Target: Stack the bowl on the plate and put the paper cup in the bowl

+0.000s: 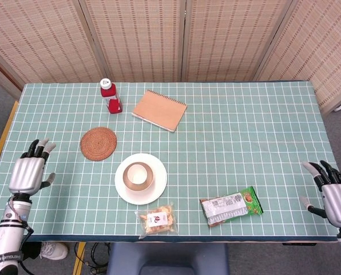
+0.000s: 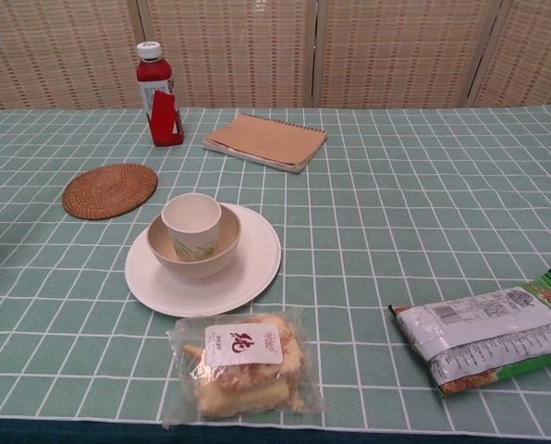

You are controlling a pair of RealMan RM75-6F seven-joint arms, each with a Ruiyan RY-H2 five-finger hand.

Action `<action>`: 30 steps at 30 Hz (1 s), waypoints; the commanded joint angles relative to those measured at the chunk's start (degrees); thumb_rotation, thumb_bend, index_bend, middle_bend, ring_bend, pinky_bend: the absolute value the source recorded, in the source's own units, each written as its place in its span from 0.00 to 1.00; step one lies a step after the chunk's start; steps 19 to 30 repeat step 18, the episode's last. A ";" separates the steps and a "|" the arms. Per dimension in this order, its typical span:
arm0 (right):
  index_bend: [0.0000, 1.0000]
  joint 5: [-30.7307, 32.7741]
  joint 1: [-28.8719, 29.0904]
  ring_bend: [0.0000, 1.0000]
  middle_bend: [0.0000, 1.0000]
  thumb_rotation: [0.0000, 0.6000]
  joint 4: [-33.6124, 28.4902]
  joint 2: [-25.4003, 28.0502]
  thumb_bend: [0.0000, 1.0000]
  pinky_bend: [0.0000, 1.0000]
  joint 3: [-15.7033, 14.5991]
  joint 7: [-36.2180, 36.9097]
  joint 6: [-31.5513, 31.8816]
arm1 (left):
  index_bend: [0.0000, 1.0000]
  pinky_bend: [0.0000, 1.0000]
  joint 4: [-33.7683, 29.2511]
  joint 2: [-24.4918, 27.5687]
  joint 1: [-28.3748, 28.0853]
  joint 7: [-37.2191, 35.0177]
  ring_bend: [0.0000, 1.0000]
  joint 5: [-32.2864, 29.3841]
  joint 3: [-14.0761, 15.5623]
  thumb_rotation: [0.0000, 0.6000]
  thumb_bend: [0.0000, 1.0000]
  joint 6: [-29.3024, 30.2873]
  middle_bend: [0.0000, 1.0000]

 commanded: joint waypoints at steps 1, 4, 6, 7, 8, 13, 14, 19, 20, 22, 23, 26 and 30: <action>0.12 -0.05 0.15 0.04 0.15 1.00 -0.16 0.07 0.23 0.14 -0.13 0.02 -0.33 | 0.14 0.30 0.50 -1.29 3.70 -0.50 0.05 3.05 1.30 1.00 0.29 3.87 0.01; 0.12 -0.12 0.19 0.04 0.15 1.00 -0.39 0.26 0.23 0.14 -0.27 0.33 -0.48 | 0.14 0.29 0.50 -1.90 6.28 0.00 0.05 5.64 2.03 1.00 0.29 6.43 0.01; 0.12 -0.12 0.11 0.04 0.15 1.00 -0.45 0.25 0.23 0.14 -0.33 0.46 -0.36 | 0.14 0.29 0.68 -2.45 7.59 -0.26 0.05 7.22 2.16 1.00 0.29 7.80 0.01; 0.12 -0.16 0.04 0.04 0.15 1.00 -0.47 0.22 0.23 0.14 -0.39 0.56 -0.27 | 0.14 0.29 0.94 -2.85 8.39 -0.29 0.05 8.19 2.23 1.00 0.29 8.59 0.01; 0.12 -0.19 -0.01 0.04 0.15 1.00 -0.48 0.21 0.24 0.14 -0.44 0.64 -0.21 | 0.14 0.29 1.10 -3.06 8.90 -0.14 0.05 8.81 2.30 1.00 0.29 9.01 0.01; 0.12 -0.10 -0.23 0.04 0.15 1.00 -0.38 0.10 0.23 0.14 -0.57 0.75 0.02 | 0.14 0.29 0.29 -2.90 10.81 1.22 0.05 10.71 2.65 1.00 0.29 9.31 0.01; 0.12 -0.10 -0.26 0.04 0.15 1.00 -0.40 0.07 0.23 0.14 -0.56 0.80 0.11 | 0.14 0.29 -0.02 -2.77 11.22 1.53 0.05 10.95 2.59 1.00 0.29 9.35 0.01; 0.12 -0.23 -0.25 0.04 0.15 1.00 -0.42 0.03 0.24 0.14 -0.57 0.77 0.23 | 0.14 0.29 -0.45 -2.60 12.38 1.57 0.05 11.46 1.68 1.00 0.29 9.60 0.01; 0.12 -0.23 -0.25 0.04 0.15 1.00 -0.42 0.03 0.24 0.14 -0.57 0.77 0.23 | 0.14 0.29 -0.45 -2.60 12.38 1.57 0.05 11.46 1.68 1.00 0.29 9.60 0.01; 0.12 -0.23 -0.25 0.04 0.15 1.00 -0.42 0.03 0.24 0.14 -0.57 0.77 0.23 | 0.14 0.29 -0.45 -2.60 12.38 1.57 0.05 11.46 1.68 1.00 0.29 9.60 0.01; 0.12 -0.23 -0.25 0.04 0.15 1.00 -0.42 0.03 0.24 0.14 -0.57 0.77 0.23 | 0.14 0.29 -0.45 -2.60 12.38 1.57 0.05 11.46 1.68 1.00 0.29 9.60 0.01; 0.12 -0.23 -0.25 0.04 0.15 1.00 -0.42 0.03 0.24 0.14 -0.57 0.77 0.23 | 0.14 0.29 -0.45 -2.60 12.38 1.57 0.05 11.46 1.68 1.00 0.29 9.60 0.01; 0.12 -0.23 -0.25 0.04 0.15 1.00 -0.42 0.03 0.24 0.14 -0.57 0.77 0.23 | 0.14 0.29 -0.45 -2.60 12.38 1.57 0.05 11.46 1.68 1.00 0.29 9.60 0.01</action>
